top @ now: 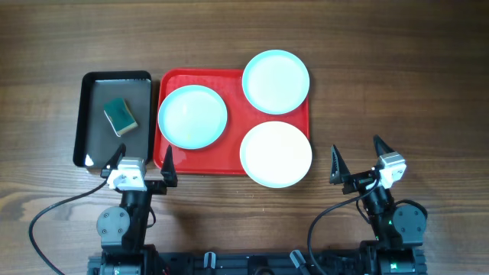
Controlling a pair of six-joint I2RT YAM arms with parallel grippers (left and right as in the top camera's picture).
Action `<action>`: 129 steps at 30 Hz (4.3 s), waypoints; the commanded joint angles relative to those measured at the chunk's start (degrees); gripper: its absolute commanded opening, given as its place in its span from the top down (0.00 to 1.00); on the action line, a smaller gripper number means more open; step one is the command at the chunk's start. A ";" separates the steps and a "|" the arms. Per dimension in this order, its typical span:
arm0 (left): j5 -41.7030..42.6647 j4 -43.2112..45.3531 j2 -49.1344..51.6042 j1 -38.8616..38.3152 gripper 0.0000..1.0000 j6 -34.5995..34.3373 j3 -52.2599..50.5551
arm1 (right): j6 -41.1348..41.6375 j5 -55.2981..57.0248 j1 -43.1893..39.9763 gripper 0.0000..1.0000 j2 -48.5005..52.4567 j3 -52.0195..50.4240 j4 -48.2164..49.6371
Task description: Clean dirty plates on tray and stack at the side
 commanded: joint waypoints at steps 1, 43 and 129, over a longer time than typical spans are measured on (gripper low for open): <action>0.72 -0.11 -0.44 0.17 0.00 -0.52 -0.20 | -0.37 0.35 0.28 0.00 -0.09 -0.07 0.24; 1.16 -0.09 -0.35 0.17 0.00 -0.13 -0.20 | -0.52 2.29 0.28 0.00 -0.09 -0.07 0.33; -14.75 -65.55 100.48 12.61 0.00 -25.62 96.76 | 18.93 9.38 37.20 0.71 128.30 96.76 -34.32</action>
